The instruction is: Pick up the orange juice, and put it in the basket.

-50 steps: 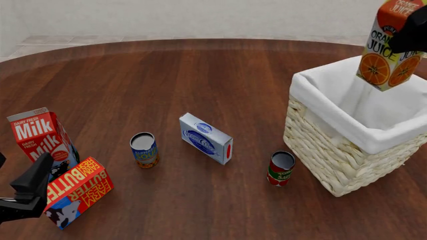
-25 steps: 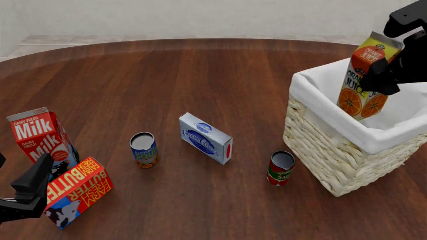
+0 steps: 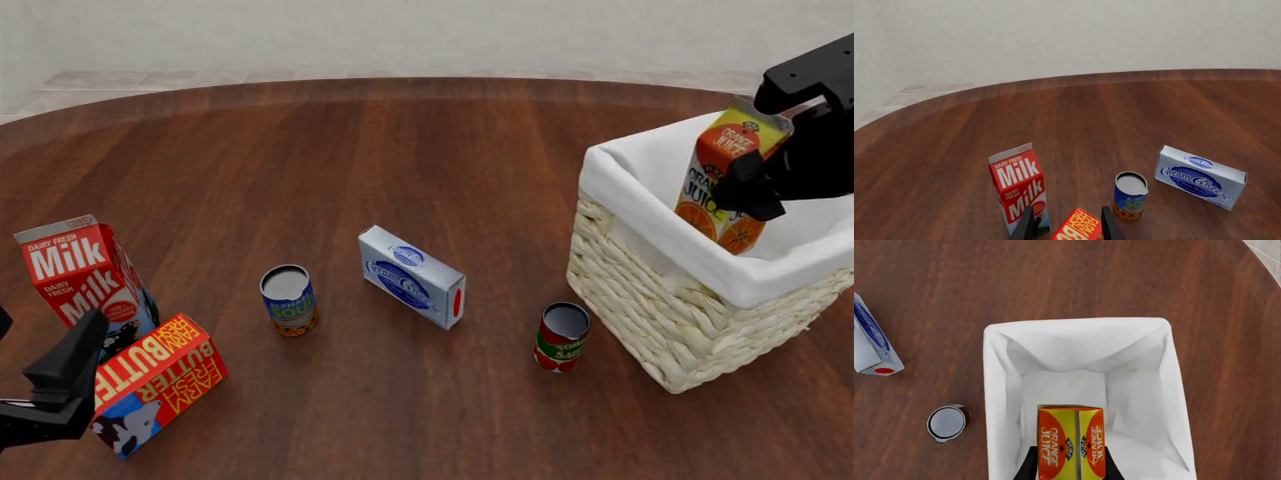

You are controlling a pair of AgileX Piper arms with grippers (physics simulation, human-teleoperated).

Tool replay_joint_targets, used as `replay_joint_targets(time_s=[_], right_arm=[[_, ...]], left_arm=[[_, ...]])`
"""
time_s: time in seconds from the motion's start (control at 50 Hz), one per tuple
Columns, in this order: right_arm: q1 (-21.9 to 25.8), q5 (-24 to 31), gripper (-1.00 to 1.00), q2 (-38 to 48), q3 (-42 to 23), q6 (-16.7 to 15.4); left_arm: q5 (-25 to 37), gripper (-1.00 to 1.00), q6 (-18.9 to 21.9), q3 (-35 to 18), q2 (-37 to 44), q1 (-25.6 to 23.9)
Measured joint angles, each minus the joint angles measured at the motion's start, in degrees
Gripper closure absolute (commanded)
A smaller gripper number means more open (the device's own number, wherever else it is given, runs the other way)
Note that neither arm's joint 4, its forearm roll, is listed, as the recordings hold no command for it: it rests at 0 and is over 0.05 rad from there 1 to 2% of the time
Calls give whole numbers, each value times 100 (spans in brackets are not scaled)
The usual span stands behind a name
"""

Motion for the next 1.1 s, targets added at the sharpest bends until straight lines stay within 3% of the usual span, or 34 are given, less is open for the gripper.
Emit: replay_joint_targets(time_s=[0.6, 0.62, 1.1], right_arm=[[-86, -520, 100, 46, 391, -47], [-88, -537, -100, 51, 401, -47], [-172, -594, -100, -65, 386, 9]], left_arm=[[86, -100, 34, 0, -64, -14], [86, -100, 35, 0, -63, -14], [78, -100, 49, 0, -32, -39]])
